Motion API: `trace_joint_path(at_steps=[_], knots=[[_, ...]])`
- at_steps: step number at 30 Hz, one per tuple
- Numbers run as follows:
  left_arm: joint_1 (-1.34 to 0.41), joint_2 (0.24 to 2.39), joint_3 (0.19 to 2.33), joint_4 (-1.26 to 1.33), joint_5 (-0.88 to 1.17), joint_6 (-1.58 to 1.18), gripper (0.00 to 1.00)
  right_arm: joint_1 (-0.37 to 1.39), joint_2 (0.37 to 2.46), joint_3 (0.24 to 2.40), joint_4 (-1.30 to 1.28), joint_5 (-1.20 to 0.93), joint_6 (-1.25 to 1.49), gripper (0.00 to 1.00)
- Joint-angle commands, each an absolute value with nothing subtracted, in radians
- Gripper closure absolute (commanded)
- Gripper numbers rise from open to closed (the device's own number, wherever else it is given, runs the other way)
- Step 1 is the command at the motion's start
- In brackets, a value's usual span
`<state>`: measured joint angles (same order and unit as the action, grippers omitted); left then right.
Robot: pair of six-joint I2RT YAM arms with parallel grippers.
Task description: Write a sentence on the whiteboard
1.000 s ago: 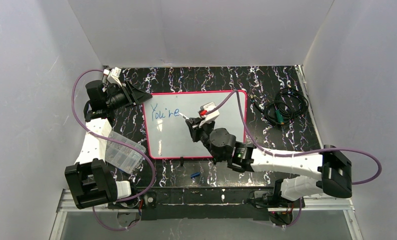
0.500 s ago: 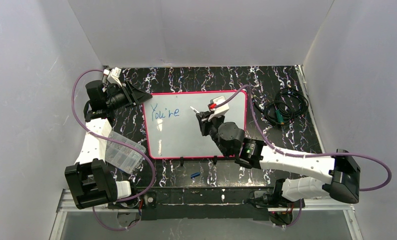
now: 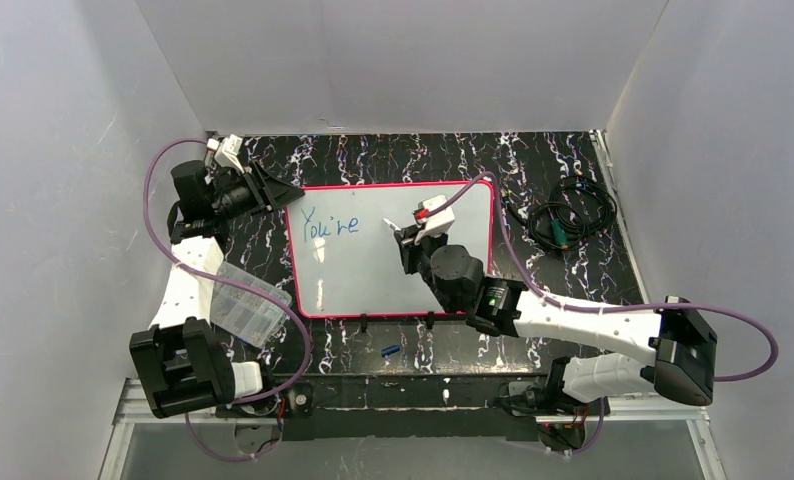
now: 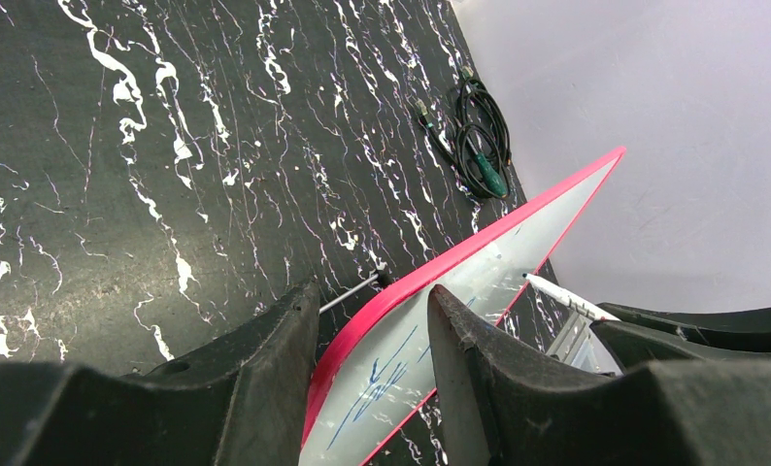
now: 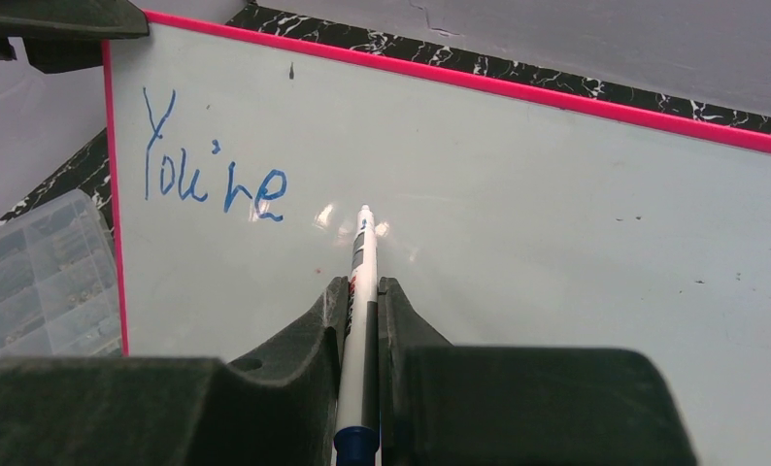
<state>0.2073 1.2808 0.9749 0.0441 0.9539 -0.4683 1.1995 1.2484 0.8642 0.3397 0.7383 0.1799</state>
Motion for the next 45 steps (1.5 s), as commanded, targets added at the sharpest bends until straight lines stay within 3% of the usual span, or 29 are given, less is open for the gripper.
trace_joint_path(at_steps=[1,21,45], knots=[[0.200,1.251,0.974,0.028,0.988,-0.460,0.57,1.195,1.253,0.851,0.370,0.773,0.193,0.99],[0.200,1.255,0.975,0.033,0.992,-0.463,0.57,1.175,1.312,0.869,0.386,0.725,0.184,0.99],[0.200,1.256,0.971,0.035,0.992,-0.465,0.57,1.176,1.217,0.822,0.369,0.704,0.215,0.99]])
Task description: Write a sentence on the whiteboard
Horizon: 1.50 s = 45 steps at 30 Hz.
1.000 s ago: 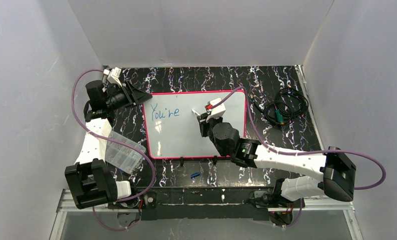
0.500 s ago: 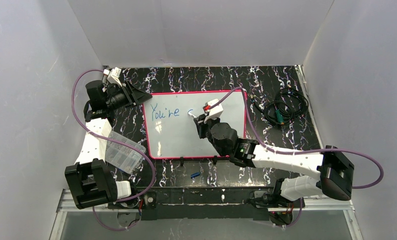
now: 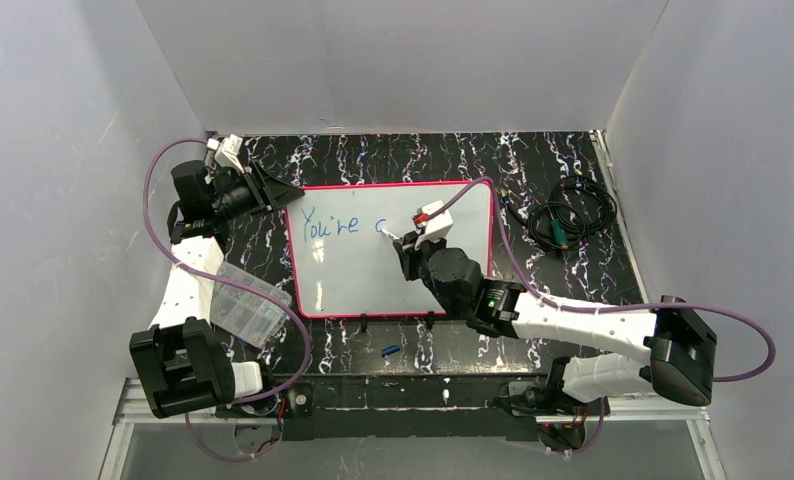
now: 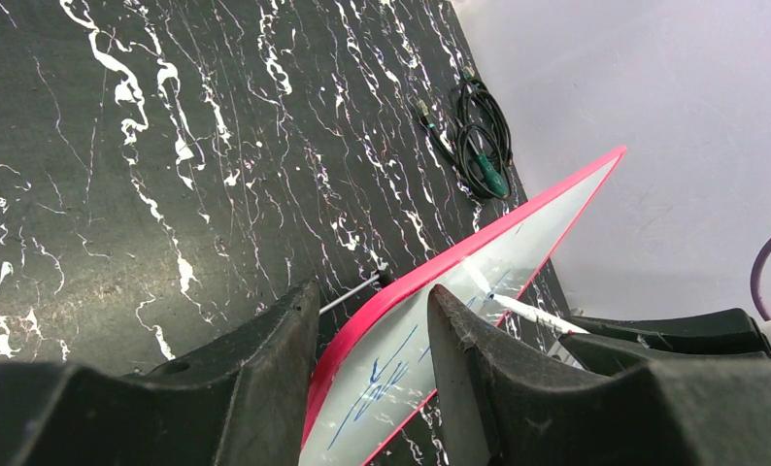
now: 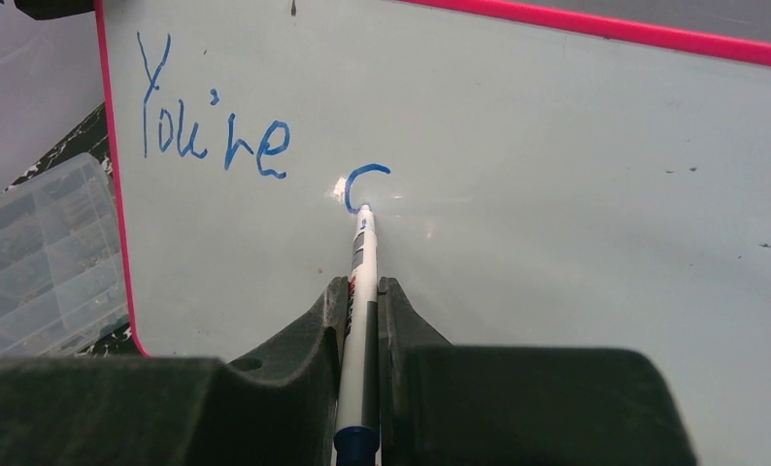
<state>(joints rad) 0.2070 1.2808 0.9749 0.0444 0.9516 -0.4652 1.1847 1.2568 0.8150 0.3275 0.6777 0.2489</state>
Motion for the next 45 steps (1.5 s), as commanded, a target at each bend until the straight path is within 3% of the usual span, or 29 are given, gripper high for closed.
trace_joint_path(at_steps=[1,23,45], knots=[[0.199,1.256,0.972,0.035,0.992,-0.465,0.57,1.177,1.215,0.824,0.383,0.703,0.210,0.99],[0.199,1.255,0.974,0.035,0.994,-0.465,0.57,1.162,1.260,0.867,0.487,0.797,0.088,0.99],[0.201,1.250,0.972,0.037,0.994,-0.466,0.57,1.172,1.233,0.757,0.332,0.705,0.314,0.99]])
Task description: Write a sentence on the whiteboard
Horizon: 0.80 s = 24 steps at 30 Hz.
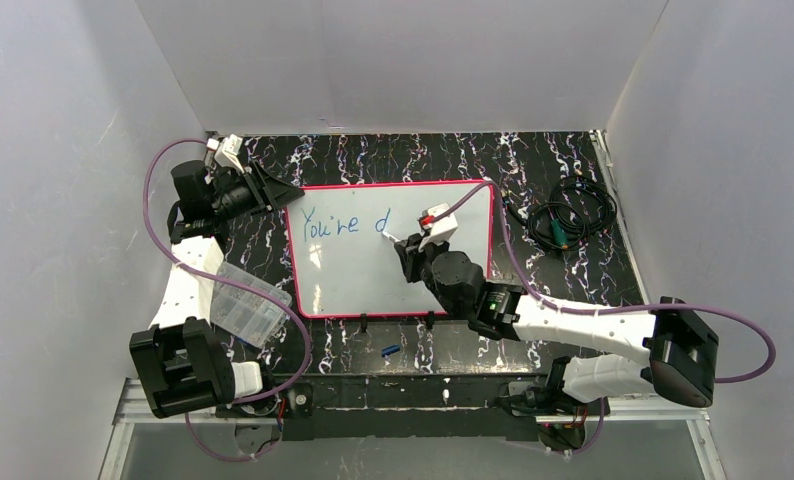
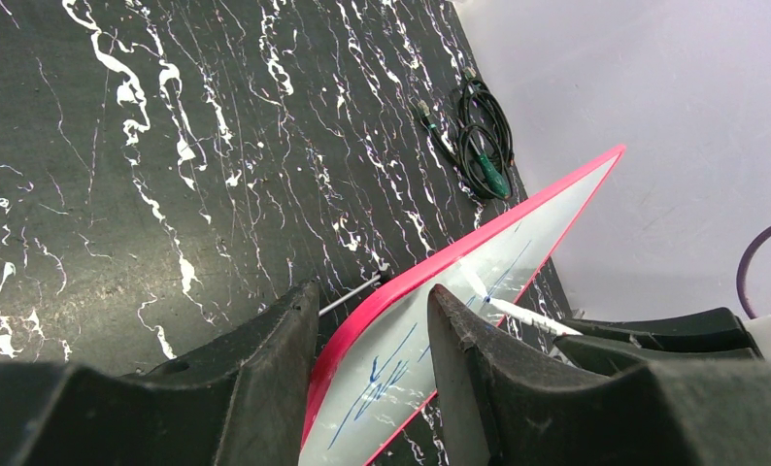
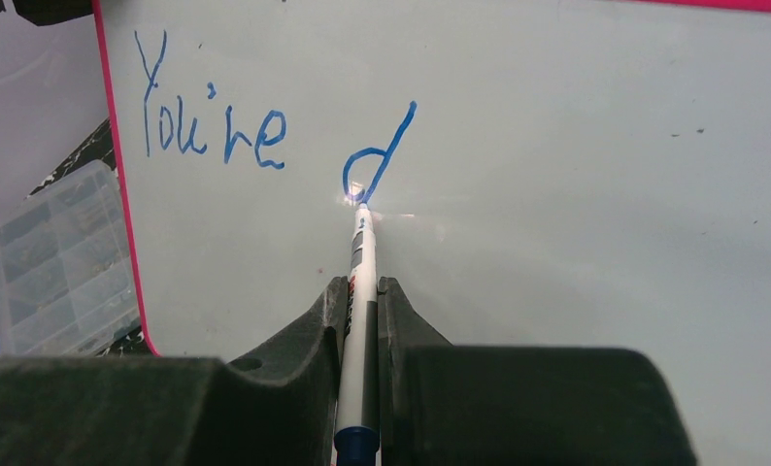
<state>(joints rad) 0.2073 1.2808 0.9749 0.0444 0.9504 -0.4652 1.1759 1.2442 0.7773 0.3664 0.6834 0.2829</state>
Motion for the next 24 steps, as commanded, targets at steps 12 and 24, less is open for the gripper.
trace_joint_path(at_steps=[12,24], knots=[[0.200,1.252,0.971,0.038,0.994,-0.466,0.57,1.172,1.230,0.767,0.442,0.794,0.270,0.99],[0.201,1.254,0.973,0.039,0.996,-0.468,0.57,1.172,1.215,0.765,0.433,0.838,0.249,0.99]])
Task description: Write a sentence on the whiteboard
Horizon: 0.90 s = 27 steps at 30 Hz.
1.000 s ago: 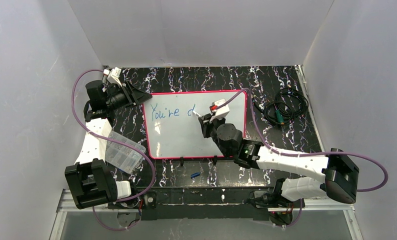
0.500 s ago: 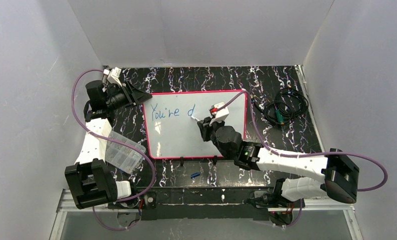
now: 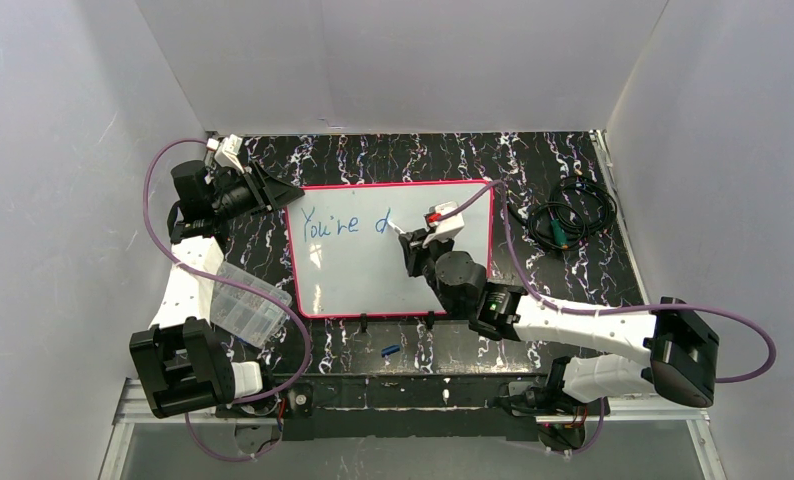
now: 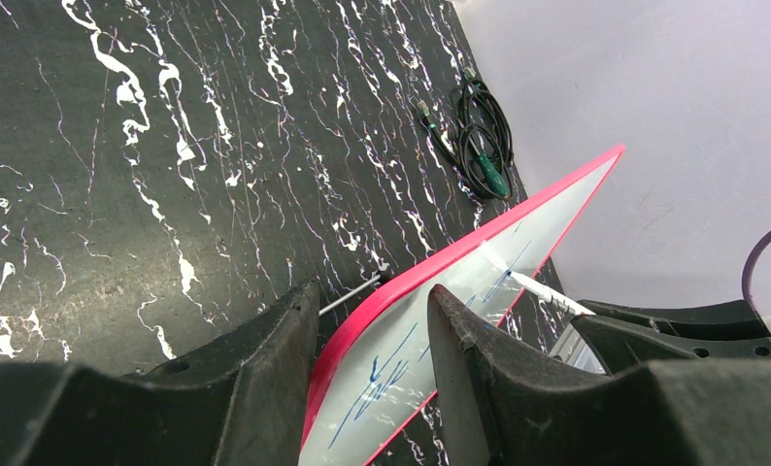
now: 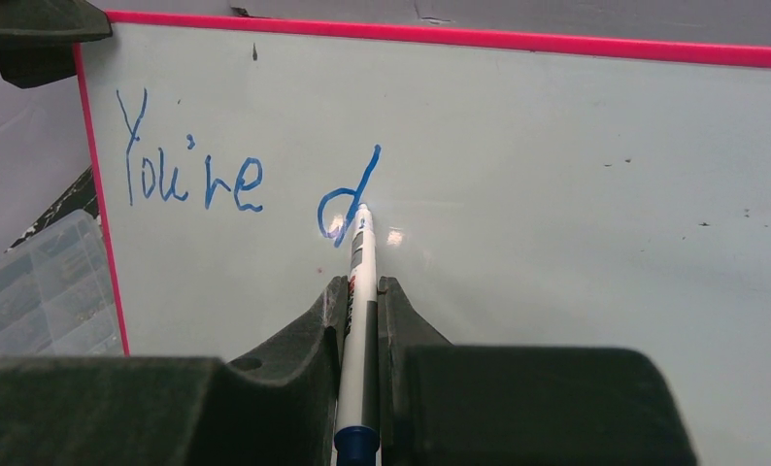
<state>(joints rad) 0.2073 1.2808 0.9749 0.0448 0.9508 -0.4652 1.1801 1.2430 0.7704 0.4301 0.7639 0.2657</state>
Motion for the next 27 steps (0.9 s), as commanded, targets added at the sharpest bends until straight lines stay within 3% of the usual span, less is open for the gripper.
trace_joint_path(at_steps=[1,27], knots=[[0.200,1.253,0.972,0.038,0.996,-0.468,0.57,1.172,1.210,0.761,0.426,0.837,0.253,0.99],[0.200,1.248,0.971,0.039,0.994,-0.467,0.57,1.181,1.141,0.708,0.384,0.751,0.317,0.99]])
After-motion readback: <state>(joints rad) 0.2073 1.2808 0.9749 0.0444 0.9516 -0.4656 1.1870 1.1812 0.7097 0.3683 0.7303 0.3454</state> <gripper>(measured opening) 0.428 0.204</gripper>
